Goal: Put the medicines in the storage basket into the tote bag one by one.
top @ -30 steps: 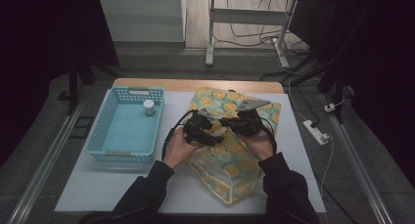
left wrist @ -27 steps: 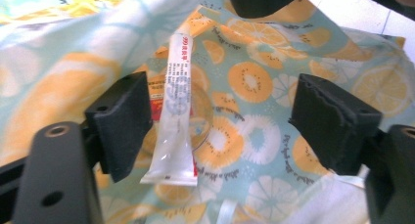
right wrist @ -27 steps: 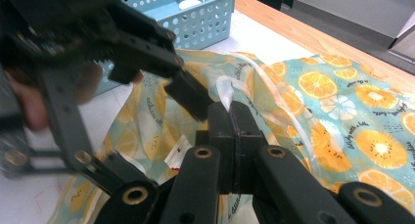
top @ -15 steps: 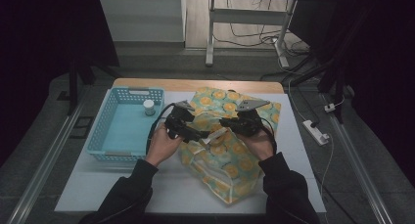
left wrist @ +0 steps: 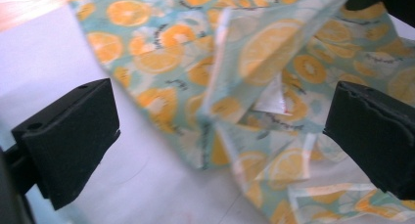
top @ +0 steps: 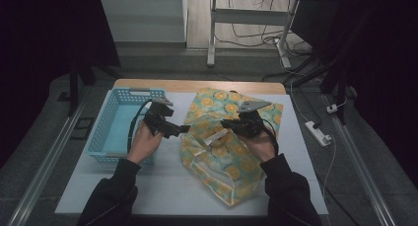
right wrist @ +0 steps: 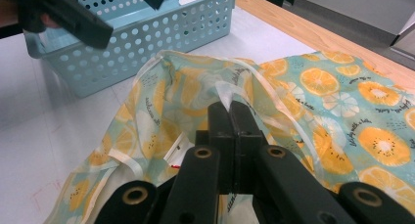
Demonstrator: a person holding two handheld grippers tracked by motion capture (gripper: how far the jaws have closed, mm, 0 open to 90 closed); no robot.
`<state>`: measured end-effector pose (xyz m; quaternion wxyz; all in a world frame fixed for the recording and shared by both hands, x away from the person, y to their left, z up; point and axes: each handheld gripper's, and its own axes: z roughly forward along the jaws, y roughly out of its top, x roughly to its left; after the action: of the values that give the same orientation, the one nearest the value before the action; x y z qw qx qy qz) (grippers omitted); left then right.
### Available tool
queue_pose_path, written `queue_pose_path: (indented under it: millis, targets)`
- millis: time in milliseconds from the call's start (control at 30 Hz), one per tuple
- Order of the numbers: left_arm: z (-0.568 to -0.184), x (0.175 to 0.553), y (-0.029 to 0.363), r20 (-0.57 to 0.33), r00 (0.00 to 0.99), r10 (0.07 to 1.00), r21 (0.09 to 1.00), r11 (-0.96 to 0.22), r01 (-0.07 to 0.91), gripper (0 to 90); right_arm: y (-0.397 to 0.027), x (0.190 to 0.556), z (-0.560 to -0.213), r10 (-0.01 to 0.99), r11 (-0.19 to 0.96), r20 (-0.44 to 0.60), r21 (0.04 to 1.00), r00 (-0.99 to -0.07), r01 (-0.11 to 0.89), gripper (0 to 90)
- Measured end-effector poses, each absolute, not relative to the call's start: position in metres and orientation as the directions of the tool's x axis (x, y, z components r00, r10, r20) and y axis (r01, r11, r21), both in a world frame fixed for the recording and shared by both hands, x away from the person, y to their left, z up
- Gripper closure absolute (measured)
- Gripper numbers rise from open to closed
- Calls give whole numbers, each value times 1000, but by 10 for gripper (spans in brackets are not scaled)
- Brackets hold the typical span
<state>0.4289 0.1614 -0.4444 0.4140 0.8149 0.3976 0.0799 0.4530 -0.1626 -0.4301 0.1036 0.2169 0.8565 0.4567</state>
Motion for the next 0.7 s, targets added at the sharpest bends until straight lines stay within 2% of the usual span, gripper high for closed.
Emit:
queue_pose_path:
  millis: [167,300,700]
  targets:
    - [-444,431,183,-193,655,730,744,-326,583,0,-162,453,-431,466,489,22,827,-884,278,898]
    - [-445,435,199,-151,637,756,744,-338,577,0,-162,453,-431,466,489,22,826,-885,279,898]
    - [-448,453,245,-154,503,850,718,-254,648,0,-161,453,-431,463,494,21,824,-886,277,898]
